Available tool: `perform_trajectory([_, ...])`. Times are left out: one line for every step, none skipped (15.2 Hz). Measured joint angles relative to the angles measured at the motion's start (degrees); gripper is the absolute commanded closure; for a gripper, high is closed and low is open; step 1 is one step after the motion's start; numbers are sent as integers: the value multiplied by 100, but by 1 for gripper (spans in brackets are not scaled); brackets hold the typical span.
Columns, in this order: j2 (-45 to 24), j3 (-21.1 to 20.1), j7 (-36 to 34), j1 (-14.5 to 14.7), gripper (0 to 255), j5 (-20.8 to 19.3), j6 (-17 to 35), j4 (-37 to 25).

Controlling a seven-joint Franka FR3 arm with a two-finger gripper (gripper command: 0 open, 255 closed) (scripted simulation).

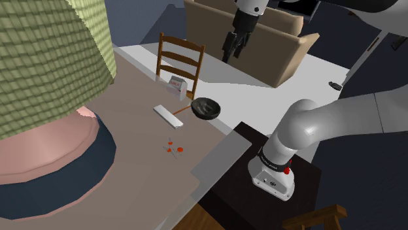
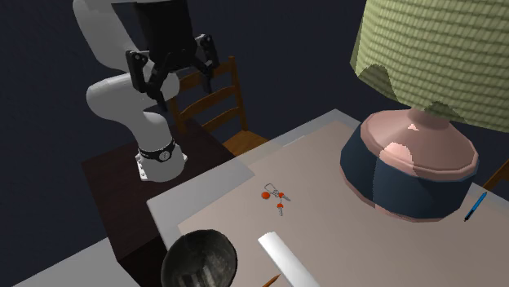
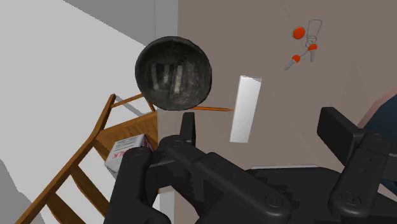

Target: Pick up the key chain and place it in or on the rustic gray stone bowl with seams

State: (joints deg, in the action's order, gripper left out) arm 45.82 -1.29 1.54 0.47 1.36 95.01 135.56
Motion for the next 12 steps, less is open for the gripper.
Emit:
perform_trajectory([0, 0, 0, 0, 0, 0, 0, 0])
perform_trajectory([-31, -28, -15, 15, 0, 13, 63, 44])
perform_trajectory([-108, -77, -41, 40, 0, 36, 201, 128])
perform_trajectory([-160, -140, -78, 73, 0, 66, 344, 241])
perform_trajectory([-213, -204, -115, 106, 0, 94, 455, 324])
perform_trajectory([-274, -256, -138, 135, 0, 117, 599, 432])
perform_trajectory([-358, -303, -151, 161, 0, 133, 782, 556])
perform_trajectory([-432, -364, -184, 194, 0, 158, 912, 635])
perform_trajectory([-527, -450, -240, 238, 0, 197, 1095, 750])
perform_trajectory([-619, -524, -283, 277, 0, 227, 1268, 855])
perform_trajectory([-760, -621, -353, 323, 0, 268, 1426, 893])
perform_trajectory([-902, -722, -429, 370, 0, 307, 1575, 924])
